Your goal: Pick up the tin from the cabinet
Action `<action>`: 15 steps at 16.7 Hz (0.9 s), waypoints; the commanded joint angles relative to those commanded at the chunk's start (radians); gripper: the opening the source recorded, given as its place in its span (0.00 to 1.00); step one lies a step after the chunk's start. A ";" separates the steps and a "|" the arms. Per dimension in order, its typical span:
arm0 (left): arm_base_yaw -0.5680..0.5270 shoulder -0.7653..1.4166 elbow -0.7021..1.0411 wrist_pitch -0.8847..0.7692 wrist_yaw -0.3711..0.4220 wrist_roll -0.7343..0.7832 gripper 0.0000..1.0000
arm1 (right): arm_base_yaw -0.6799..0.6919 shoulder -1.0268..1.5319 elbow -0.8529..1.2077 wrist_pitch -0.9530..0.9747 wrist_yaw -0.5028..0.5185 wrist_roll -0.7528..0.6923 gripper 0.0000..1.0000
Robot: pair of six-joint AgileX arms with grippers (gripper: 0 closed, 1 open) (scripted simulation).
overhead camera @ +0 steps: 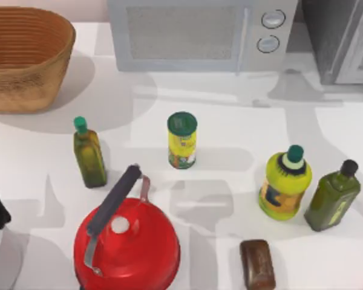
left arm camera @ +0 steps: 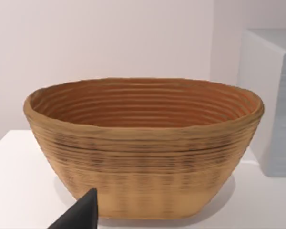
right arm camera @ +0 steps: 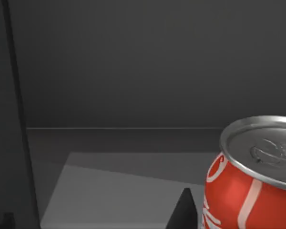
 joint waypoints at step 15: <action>0.000 0.000 0.000 0.000 0.000 0.000 1.00 | -0.366 -0.676 -1.065 0.331 -0.374 -0.002 0.00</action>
